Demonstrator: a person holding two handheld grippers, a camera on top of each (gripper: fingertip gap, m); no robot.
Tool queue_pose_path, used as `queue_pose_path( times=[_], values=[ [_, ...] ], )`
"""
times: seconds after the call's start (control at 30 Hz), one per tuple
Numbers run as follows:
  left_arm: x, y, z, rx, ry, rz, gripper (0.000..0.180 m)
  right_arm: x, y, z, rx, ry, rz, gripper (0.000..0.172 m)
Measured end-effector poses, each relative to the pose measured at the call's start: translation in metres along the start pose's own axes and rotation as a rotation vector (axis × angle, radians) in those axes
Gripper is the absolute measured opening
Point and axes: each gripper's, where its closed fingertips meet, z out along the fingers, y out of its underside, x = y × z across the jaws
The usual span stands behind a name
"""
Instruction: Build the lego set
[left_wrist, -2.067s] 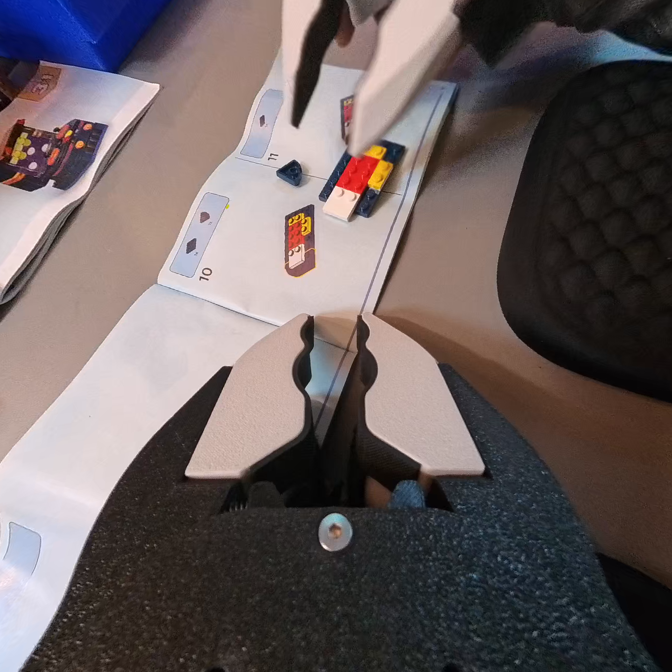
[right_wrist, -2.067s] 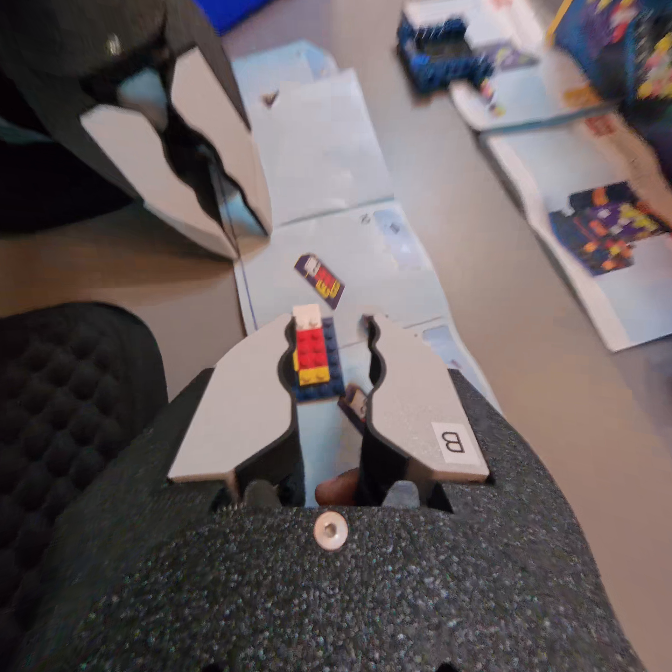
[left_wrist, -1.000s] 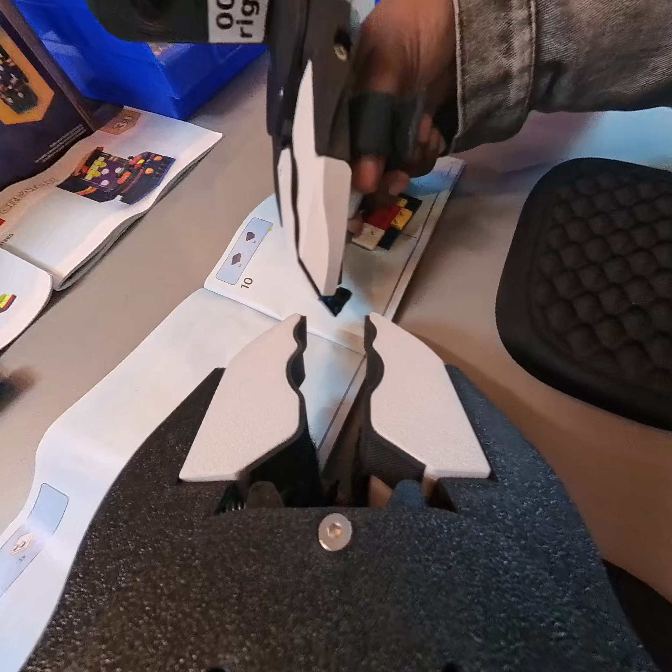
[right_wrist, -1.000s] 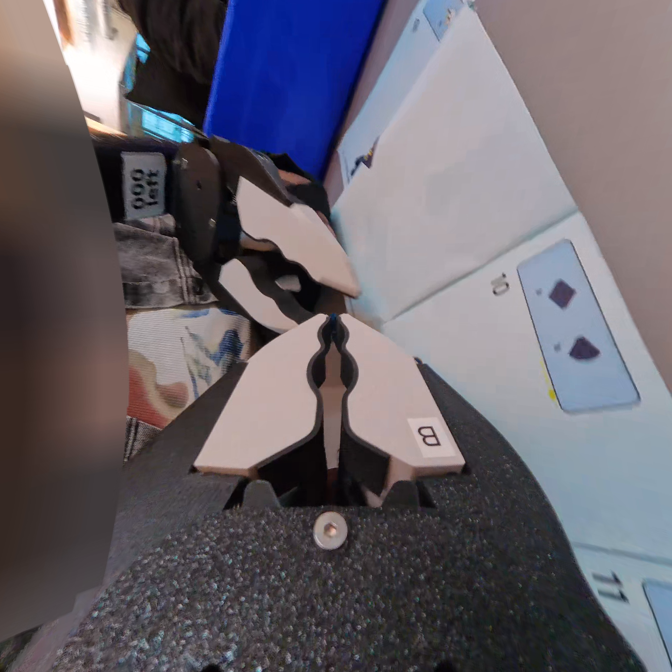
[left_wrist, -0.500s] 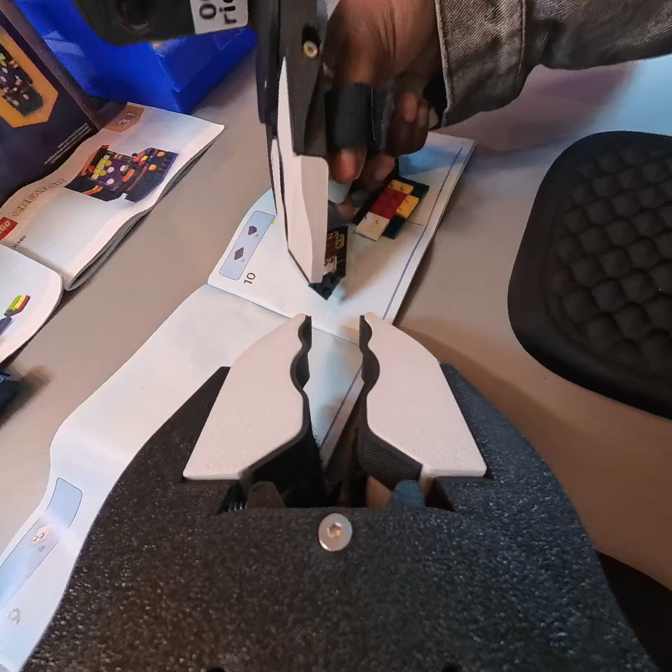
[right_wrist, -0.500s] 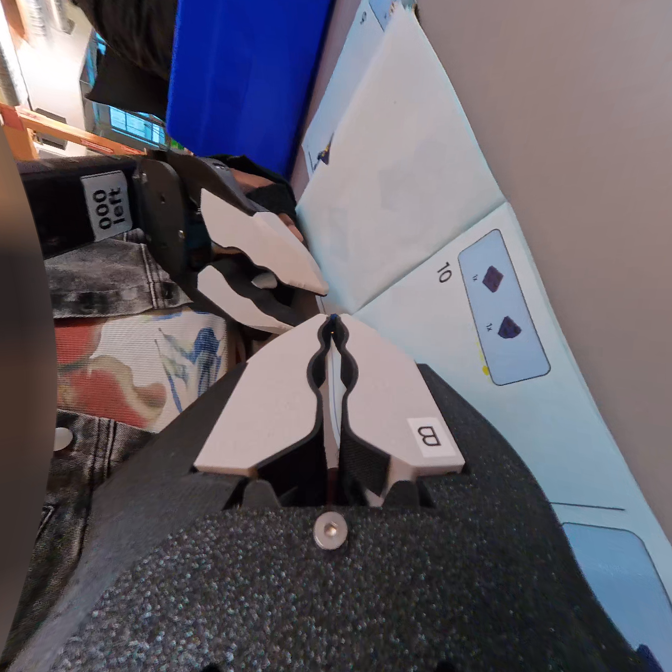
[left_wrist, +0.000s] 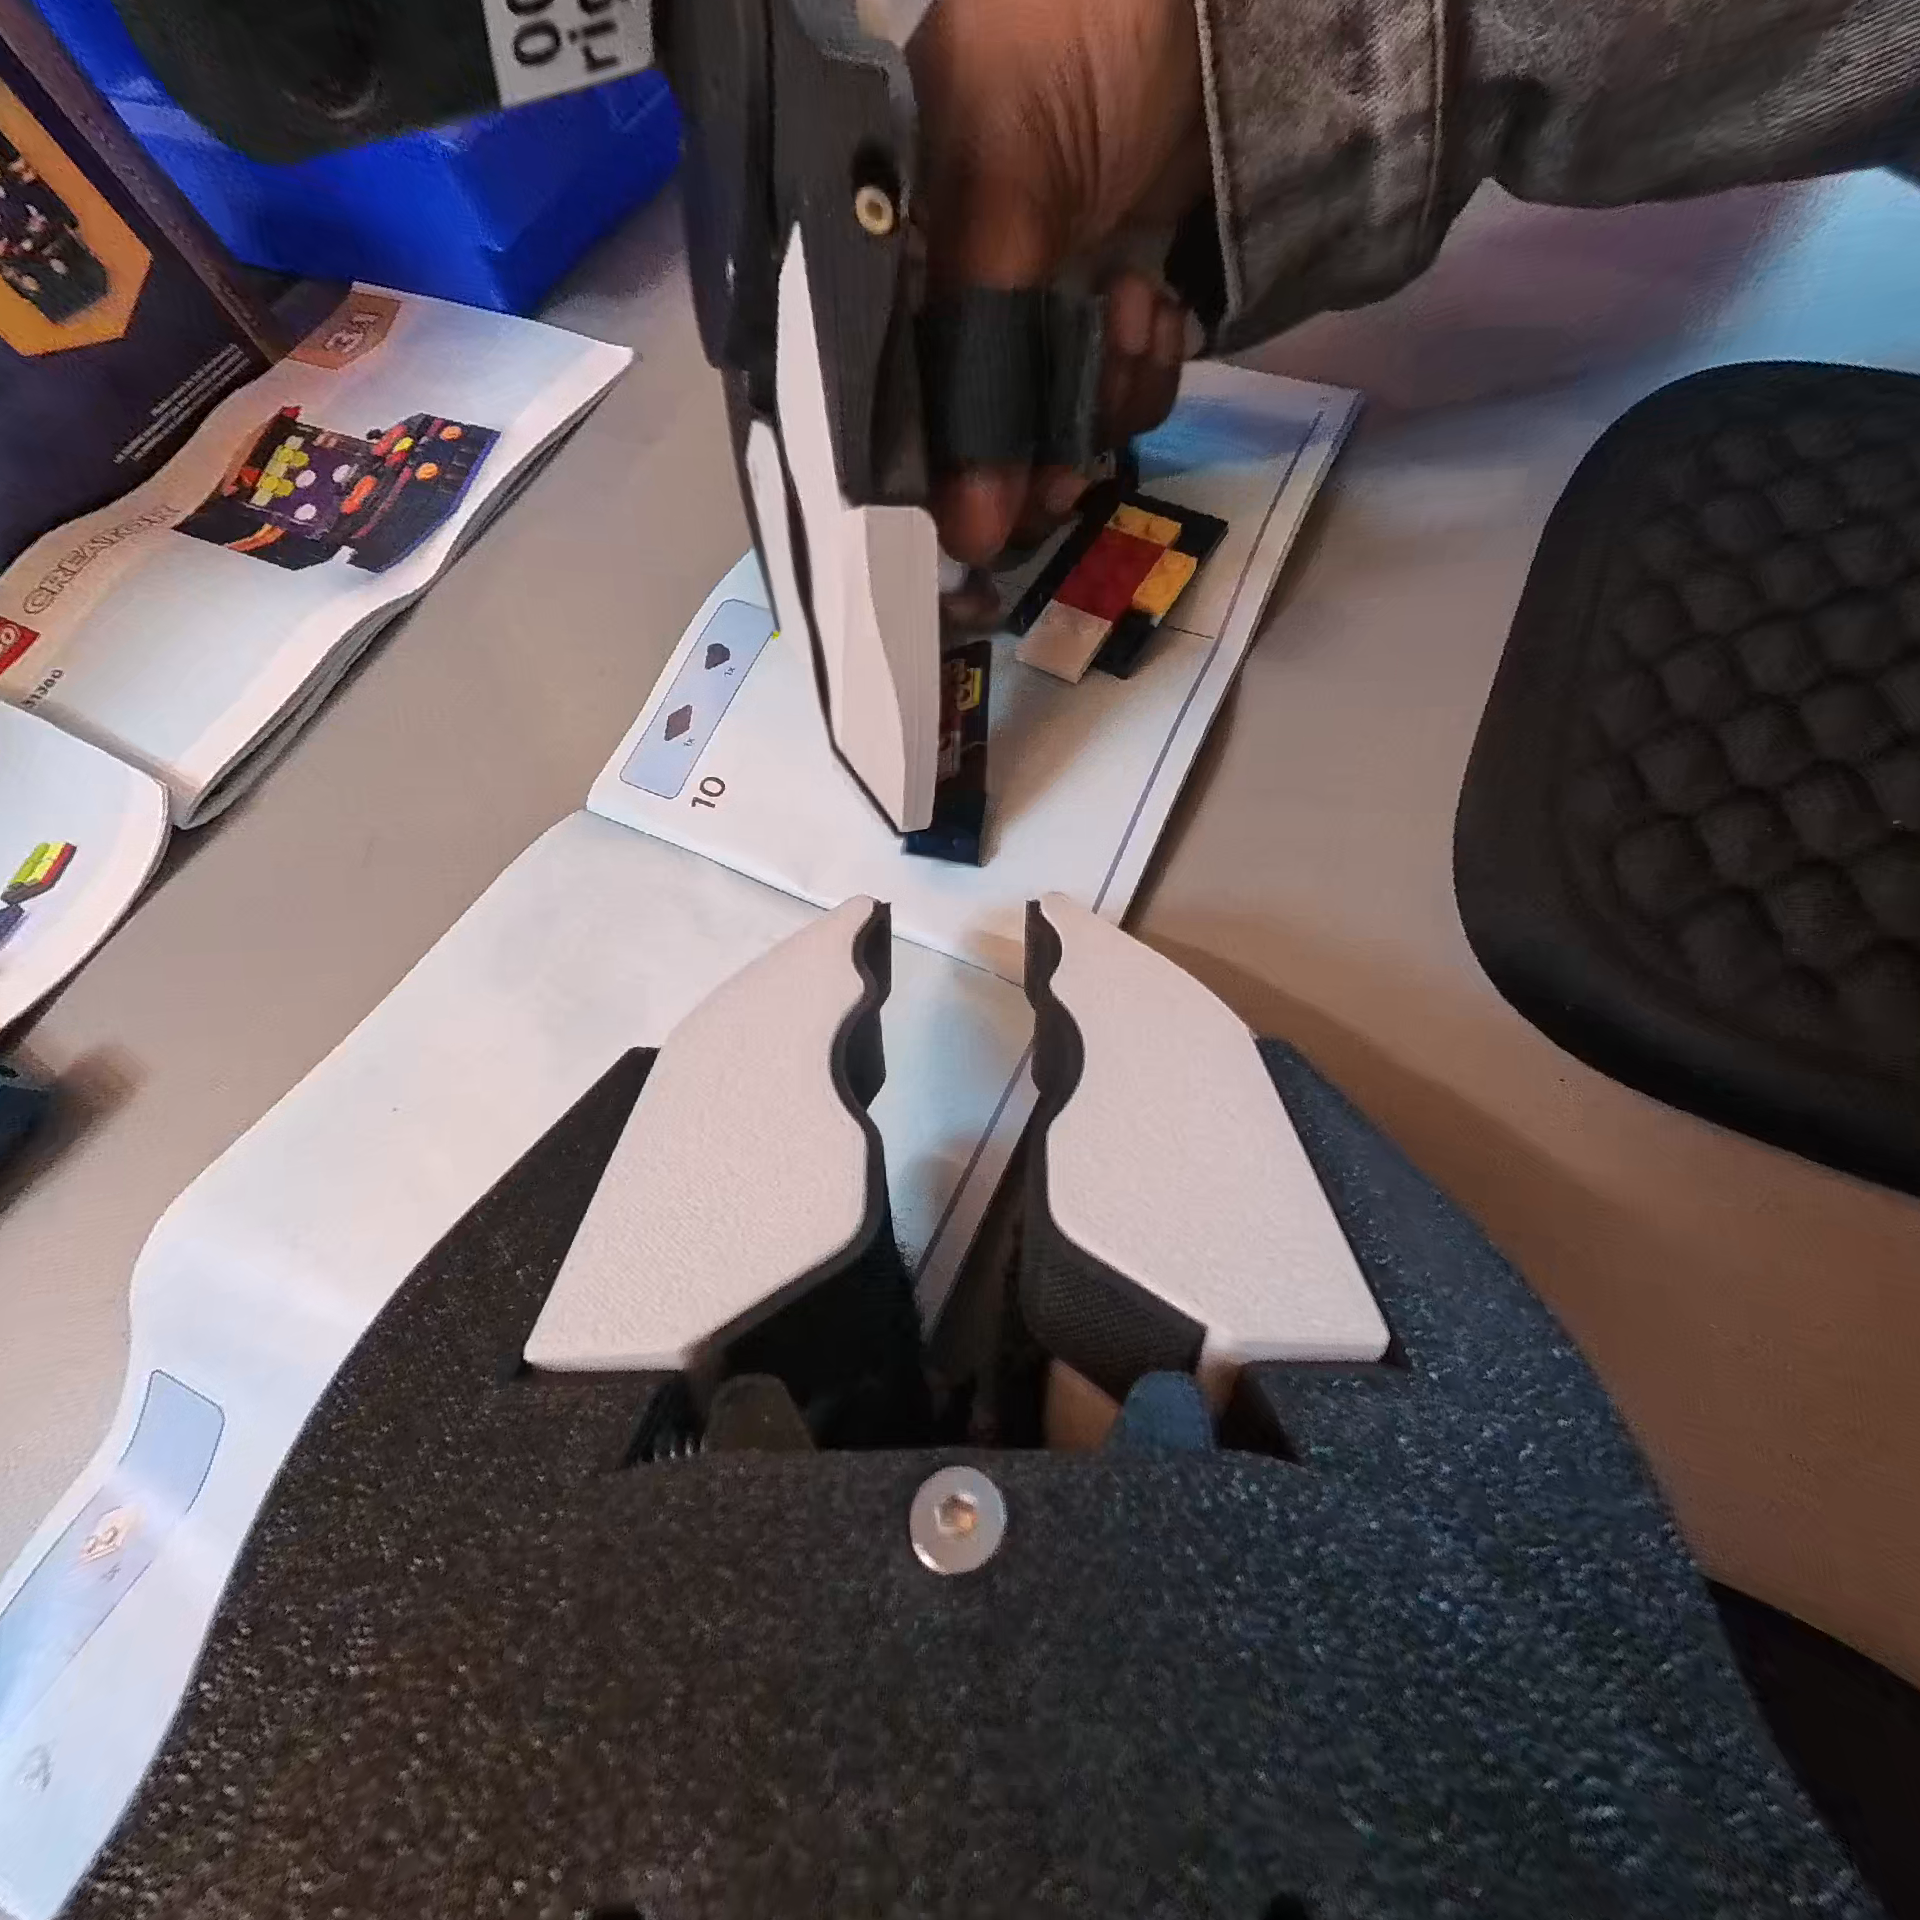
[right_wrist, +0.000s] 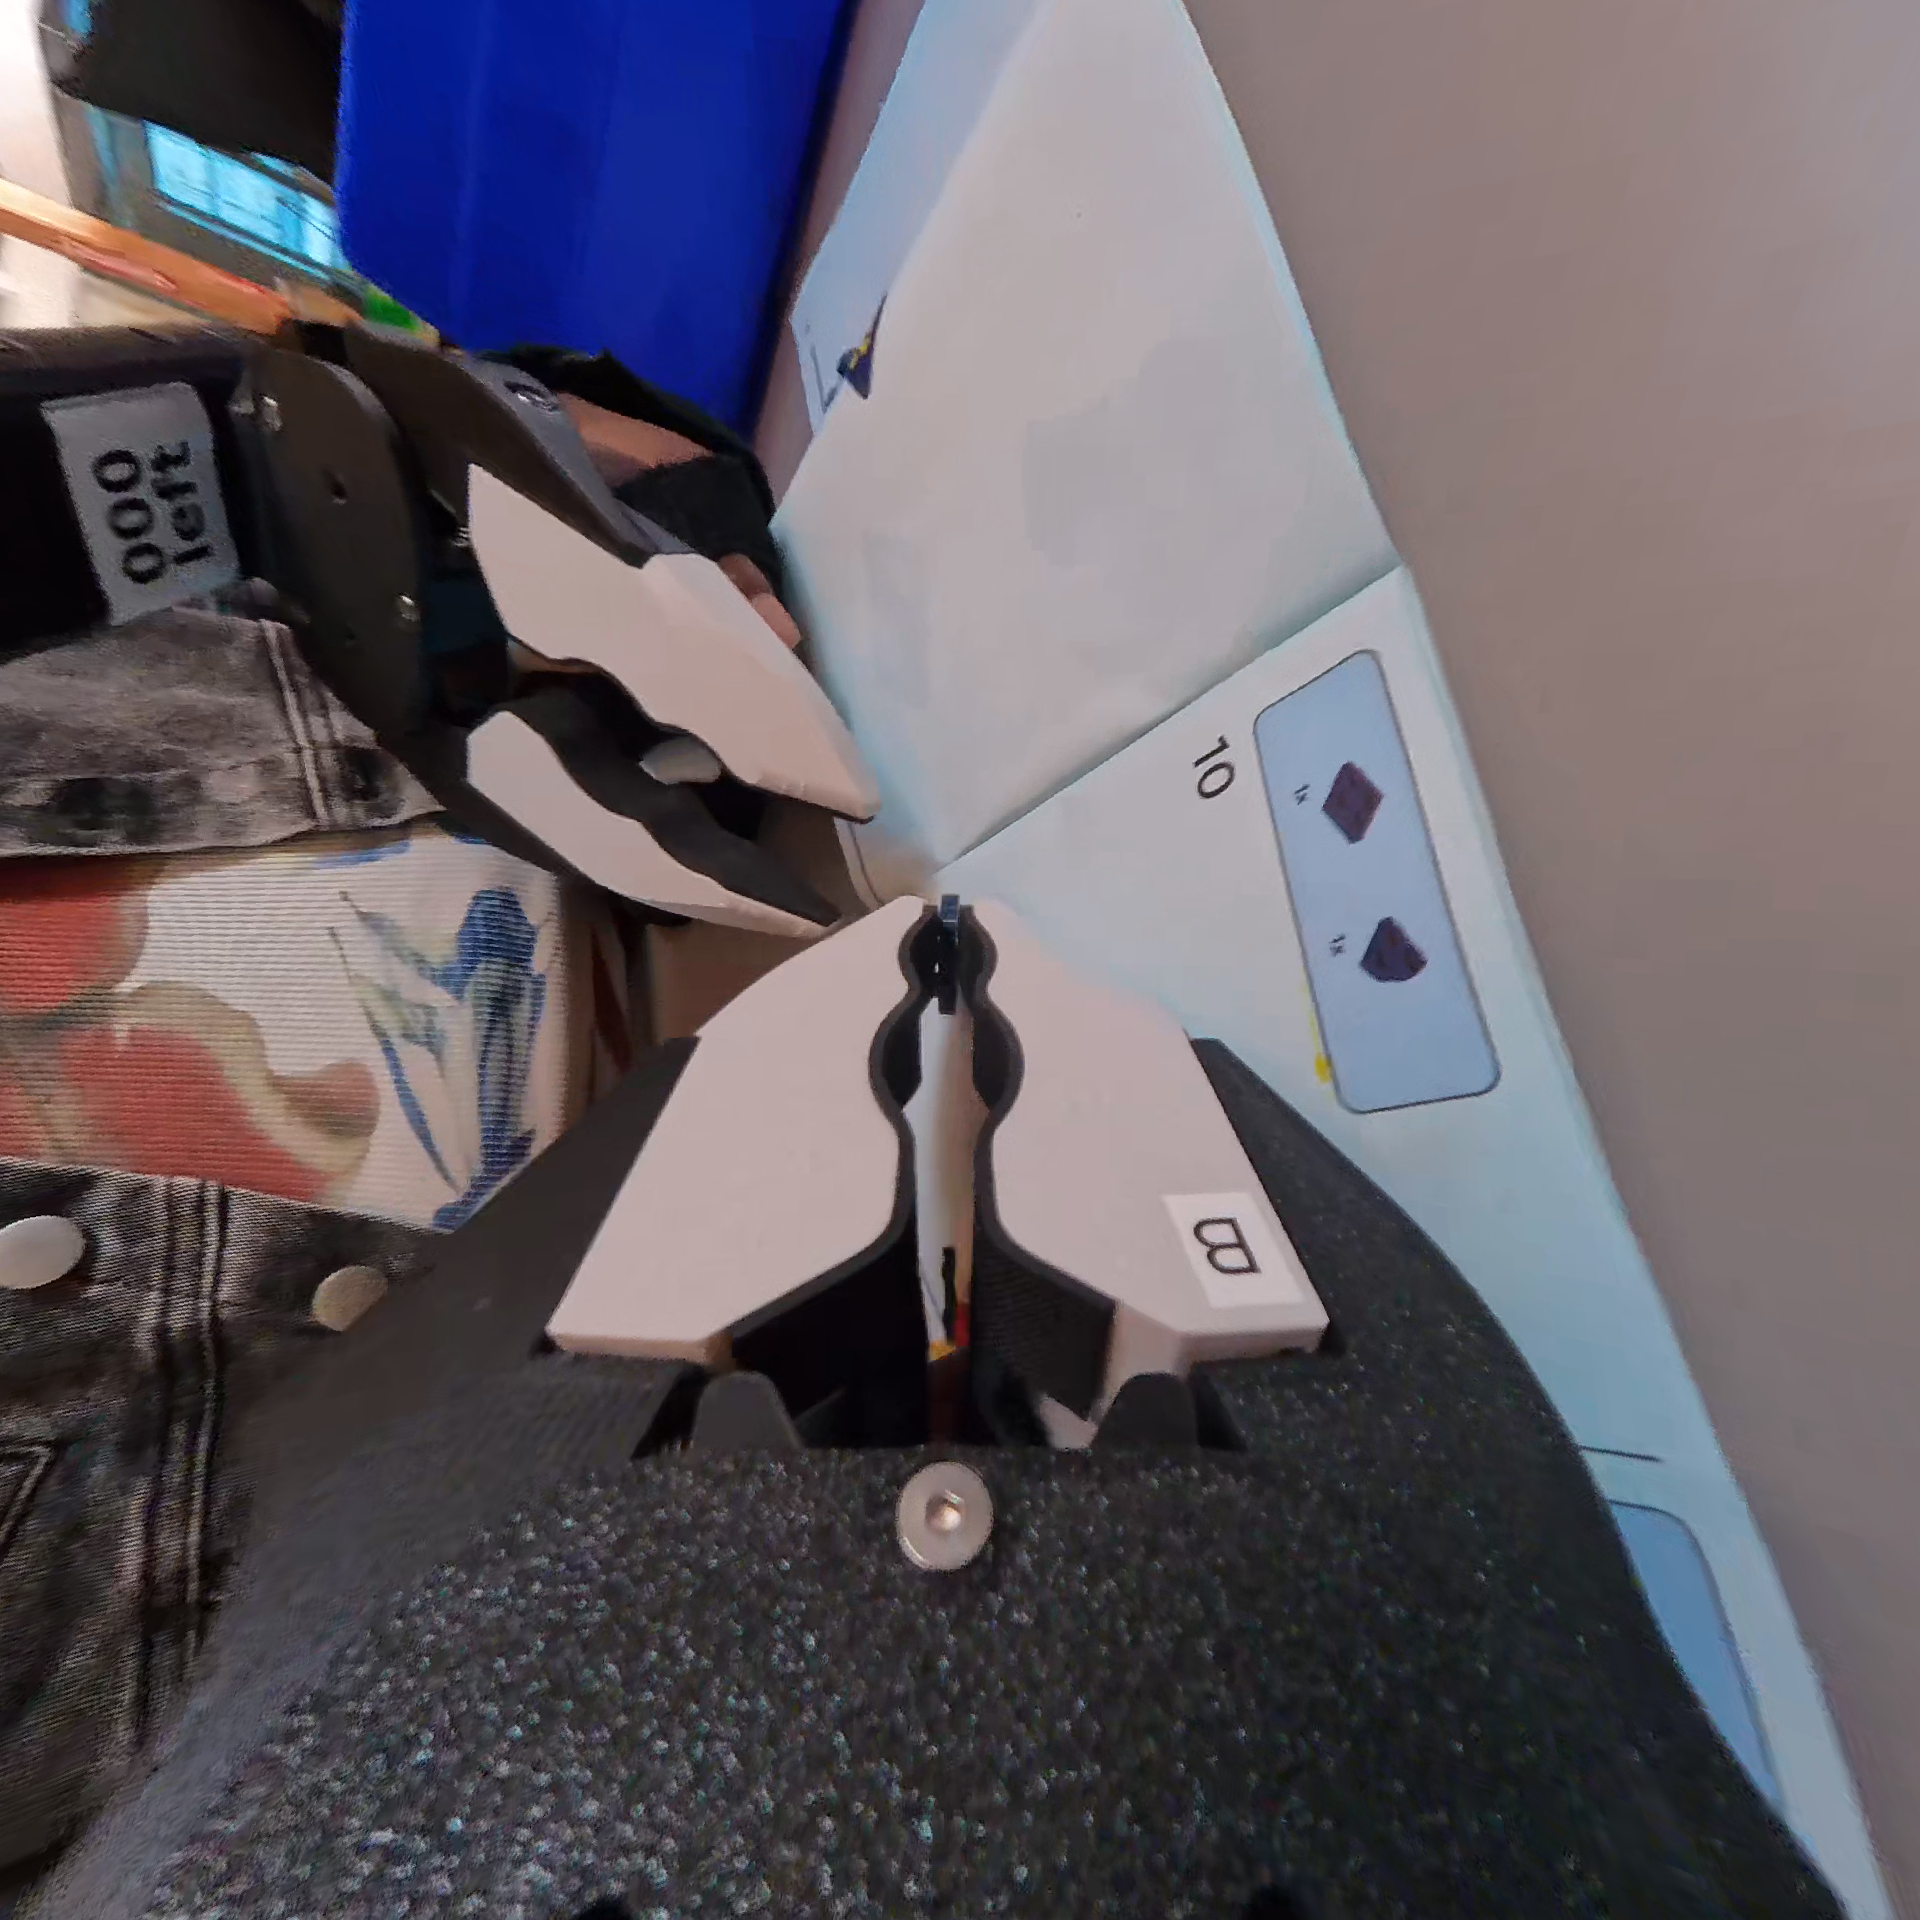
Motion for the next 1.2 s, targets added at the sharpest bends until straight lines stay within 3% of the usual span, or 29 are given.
queue_pose_path(
  times=[0.23,0.33,0.47,0.77,1.07,1.2],
  values=[
    [0.0,0.003,0.002,-0.021,0.001,0.006,0.025,0.003,-0.005,0.003,-0.095,0.05,-0.143,0.011],
    [0.001,0.003,0.002,-0.023,0.001,0.009,0.025,0.01,-0.012,-0.001,-0.069,0.119,-0.285,0.011],
    [0.001,0.004,0.002,-0.028,0.002,0.015,0.025,0.014,-0.02,-0.012,-0.011,0.244,-0.456,0.025],
    [0.001,0.004,0.002,-0.03,0.0,0.013,0.025,-0.005,0.0,0.0,-0.028,0.44,-0.787,0.027],
    [0.002,0.005,0.003,-0.042,-0.007,0.036,0.026,-0.004,0.014,0.01,-0.045,0.505,-0.821,0.025],
    [0.002,0.006,0.004,-0.05,-0.01,0.043,0.026,-0.017,0.014,-0.001,0.048,0.499,-0.805,0.033]
  ],
)
